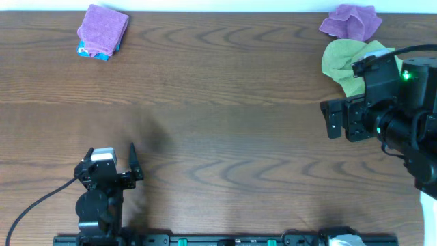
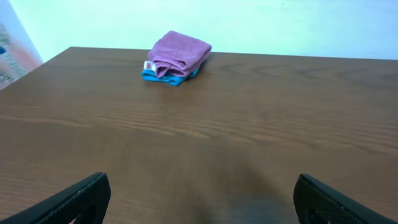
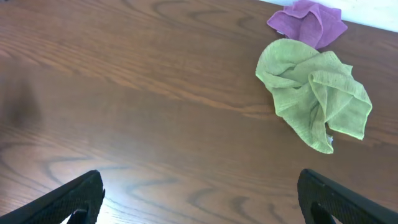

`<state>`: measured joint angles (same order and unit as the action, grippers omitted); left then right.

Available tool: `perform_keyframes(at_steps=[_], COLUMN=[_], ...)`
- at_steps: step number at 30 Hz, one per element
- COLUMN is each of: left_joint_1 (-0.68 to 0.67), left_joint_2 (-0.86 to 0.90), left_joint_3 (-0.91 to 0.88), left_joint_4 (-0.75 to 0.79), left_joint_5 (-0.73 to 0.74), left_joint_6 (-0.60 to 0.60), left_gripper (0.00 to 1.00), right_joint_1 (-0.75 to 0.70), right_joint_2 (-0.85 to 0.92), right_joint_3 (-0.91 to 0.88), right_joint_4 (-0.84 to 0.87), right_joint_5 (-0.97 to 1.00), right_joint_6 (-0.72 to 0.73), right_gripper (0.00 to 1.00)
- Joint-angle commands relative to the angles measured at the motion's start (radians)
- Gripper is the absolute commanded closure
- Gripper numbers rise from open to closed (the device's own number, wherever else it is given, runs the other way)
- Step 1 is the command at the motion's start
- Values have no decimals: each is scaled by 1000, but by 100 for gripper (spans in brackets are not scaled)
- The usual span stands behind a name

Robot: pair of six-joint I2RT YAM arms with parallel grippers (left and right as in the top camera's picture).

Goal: Fold the cloth

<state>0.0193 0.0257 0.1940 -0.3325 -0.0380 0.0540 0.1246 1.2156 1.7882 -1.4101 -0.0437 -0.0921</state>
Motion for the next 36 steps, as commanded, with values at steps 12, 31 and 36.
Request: perform_keyframes(at_steps=[12, 31, 36], left_joint_1=[7, 6, 6], left_joint_2=[-23, -22, -21], left_joint_3=[-112, -124, -124], left_joint_4=[98, 105, 105], left_joint_5=[-48, -66, -66], left_joint_6=[13, 18, 18], left_gripper=[5, 5, 5], right_joint_1=[-5, -5, -5], right_joint_2=[-2, -2, -2], right_joint_3=[-2, -2, -2], right_joint_4=[0, 0, 0], right_joint_5=[12, 12, 12], right_joint_6=[-14, -14, -14], right_gripper=[1, 1, 1])
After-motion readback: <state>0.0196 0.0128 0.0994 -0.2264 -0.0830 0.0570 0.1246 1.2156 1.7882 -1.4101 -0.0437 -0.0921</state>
